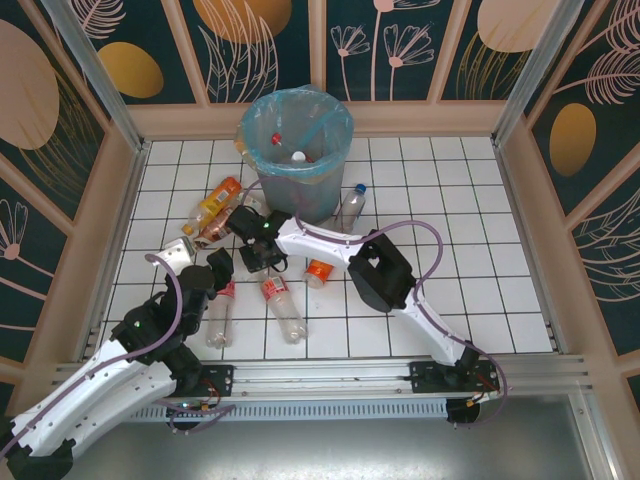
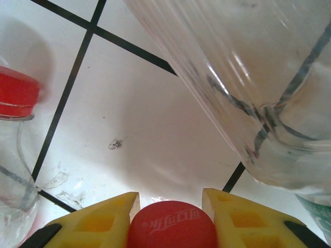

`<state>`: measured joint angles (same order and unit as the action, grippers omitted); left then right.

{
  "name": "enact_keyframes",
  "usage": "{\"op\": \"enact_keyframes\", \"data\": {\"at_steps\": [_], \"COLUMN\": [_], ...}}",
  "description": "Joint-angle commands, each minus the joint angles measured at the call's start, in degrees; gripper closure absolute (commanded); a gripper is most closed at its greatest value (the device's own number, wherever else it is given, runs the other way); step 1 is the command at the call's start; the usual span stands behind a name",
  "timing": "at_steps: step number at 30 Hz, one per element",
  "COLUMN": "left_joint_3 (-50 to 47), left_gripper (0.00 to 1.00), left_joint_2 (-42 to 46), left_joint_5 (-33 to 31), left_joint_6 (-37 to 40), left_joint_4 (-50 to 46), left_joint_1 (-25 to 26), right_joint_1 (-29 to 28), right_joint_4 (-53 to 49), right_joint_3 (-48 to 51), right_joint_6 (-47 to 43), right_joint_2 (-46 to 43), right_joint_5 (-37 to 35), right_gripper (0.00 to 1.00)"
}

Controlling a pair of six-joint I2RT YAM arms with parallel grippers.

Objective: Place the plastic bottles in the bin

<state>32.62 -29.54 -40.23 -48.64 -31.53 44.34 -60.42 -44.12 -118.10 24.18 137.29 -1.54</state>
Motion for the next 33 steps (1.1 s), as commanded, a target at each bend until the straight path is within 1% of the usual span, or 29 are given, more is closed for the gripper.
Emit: {"op": "enact_keyframes", "data": {"at_steps": [1,6,10,11,12,15,16,17,20,25,28,30,33], "left_joint_3": [3.85,9.81,15.55,16.82,18.10,22.18,22.74,25.57,31.56,42.11,46.42,49.28,52.91], "left_gripper": [0.24,0.25,0.25,0.26,0.26,0.26,0.26,0.26,0.26,0.26,0.26,0.27,0.29], "left_joint_2": [-0.71,-4.59,-8.09,-8.55,-8.88,-9.76,-10.19,-10.74,-13.61,-20.82,-24.02,-26.06,-28.57], "left_joint_5": [-2.18,-1.88,-1.18,-1.08,-1.04,-0.99,-0.65,-0.15,3.34,8.35,10.01,10.40,10.21], "left_joint_6": [3.25,7.72,10.81,11.65,12.67,15.50,16.58,17.67,21.79,27.23,29.45,30.96,32.28], "left_joint_4": [1.05,1.22,1.46,1.76,2.46,4.42,4.99,5.46,6.03,5.16,7.07,9.16,12.40], "left_joint_1": [-0.28,-0.33,-0.35,-0.35,-0.31,-0.30,-0.34,-0.31,-0.34,-0.36,-0.35,-0.35,-0.31], "right_joint_1": [-1.12,-3.39,-4.00,-4.08,-4.24,-4.35,-4.36,-4.35,-3.93,-1.44,1.03,2.91,6.03], "right_joint_4": [-2.02,-2.46,-1.47,-0.59,1.21,5.68,6.34,6.73,6.81,6.75,8.67,11.21,17.44], "right_joint_3": [-2.60,-3.78,-4.00,-3.67,-2.87,-0.93,-1.11,-1.47,-4.55,-12.64,-15.79,-16.38,-14.21], "right_joint_6": [-1.50,-3.43,-4.85,-5.79,-7.36,-11.02,-12.03,-12.84,-15.76,-19.26,-19.90,-20.60,-21.31], "right_joint_2": [-6.09,-11.15,-16.37,-17.64,-19.23,-22.80,-23.67,-24.32,-26.27,-28.75,-30.49,-32.21,-35.39], "right_joint_5": [-1.19,-2.00,-2.43,-2.34,-1.89,0.39,1.54,1.91,2.03,0.94,0.93,-1.13,-3.21], "right_gripper": [0.79,0.81,0.84,0.84,0.87,0.88,0.88,0.88,0.90,0.95,1.00,1.00,1.00]}}
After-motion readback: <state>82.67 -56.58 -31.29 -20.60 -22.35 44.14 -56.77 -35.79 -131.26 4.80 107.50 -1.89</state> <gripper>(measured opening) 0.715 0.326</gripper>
